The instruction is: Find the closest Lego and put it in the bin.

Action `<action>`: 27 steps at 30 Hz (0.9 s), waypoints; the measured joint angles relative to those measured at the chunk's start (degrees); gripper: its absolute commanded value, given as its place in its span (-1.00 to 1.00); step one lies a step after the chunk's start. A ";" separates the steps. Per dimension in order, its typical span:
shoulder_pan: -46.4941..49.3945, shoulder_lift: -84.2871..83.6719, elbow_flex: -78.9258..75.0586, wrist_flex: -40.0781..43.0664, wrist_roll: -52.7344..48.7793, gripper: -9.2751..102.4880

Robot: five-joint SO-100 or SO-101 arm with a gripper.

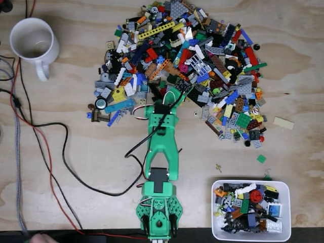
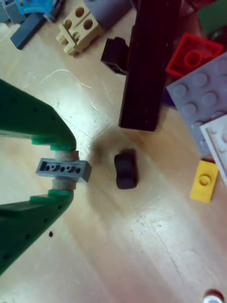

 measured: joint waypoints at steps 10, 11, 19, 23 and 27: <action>11.78 11.07 -12.66 18.37 -5.80 -0.78; 14.41 12.39 -13.80 20.30 -6.86 -0.78; 41.57 23.20 -16.52 29.27 -17.93 -0.77; 56.16 29.88 -15.12 30.06 -23.12 -0.76; 68.64 35.95 -9.93 29.44 -27.60 -0.75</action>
